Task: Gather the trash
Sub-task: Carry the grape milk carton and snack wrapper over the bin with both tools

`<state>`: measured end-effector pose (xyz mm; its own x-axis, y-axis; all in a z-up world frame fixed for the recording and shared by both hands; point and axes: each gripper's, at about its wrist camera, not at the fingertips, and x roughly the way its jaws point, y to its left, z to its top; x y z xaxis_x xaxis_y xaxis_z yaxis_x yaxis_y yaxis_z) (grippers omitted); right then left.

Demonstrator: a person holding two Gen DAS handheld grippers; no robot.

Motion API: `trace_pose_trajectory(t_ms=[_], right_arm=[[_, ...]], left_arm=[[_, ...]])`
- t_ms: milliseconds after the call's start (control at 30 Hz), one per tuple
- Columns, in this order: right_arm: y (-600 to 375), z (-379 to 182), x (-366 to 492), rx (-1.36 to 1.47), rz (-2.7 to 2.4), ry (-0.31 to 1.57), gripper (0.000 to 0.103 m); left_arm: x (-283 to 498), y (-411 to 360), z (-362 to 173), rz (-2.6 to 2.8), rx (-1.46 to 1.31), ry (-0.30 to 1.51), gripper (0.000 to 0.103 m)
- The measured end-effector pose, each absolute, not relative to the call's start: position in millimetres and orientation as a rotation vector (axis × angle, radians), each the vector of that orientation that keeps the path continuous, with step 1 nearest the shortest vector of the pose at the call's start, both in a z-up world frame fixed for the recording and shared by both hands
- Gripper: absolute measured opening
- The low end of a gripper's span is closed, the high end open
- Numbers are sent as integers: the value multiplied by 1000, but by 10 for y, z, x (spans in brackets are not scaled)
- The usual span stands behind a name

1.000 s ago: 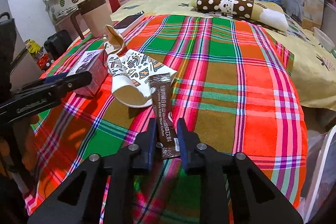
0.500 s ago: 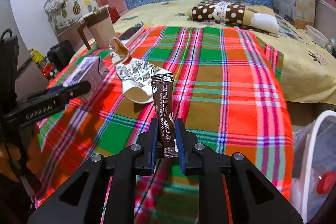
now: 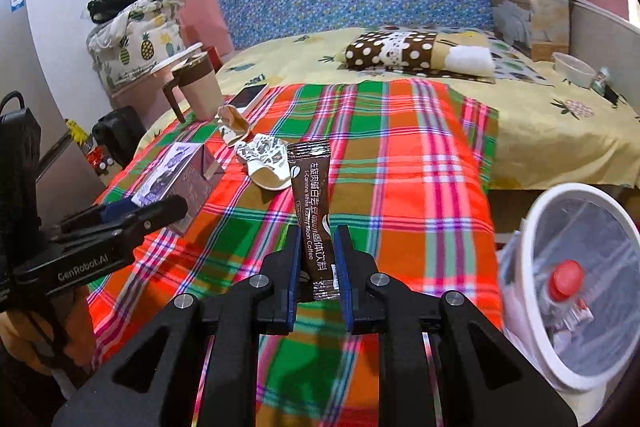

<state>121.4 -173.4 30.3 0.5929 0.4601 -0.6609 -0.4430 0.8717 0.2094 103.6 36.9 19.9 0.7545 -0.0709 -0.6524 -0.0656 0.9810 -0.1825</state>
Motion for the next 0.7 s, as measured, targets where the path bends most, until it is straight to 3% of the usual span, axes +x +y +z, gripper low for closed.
trace_pose_trajectory(t_ms=[700], right_arm=[[-2293,387,1030,79,391,711,19]], left_arm=[[982,-446,365,-189,-160,707,54]])
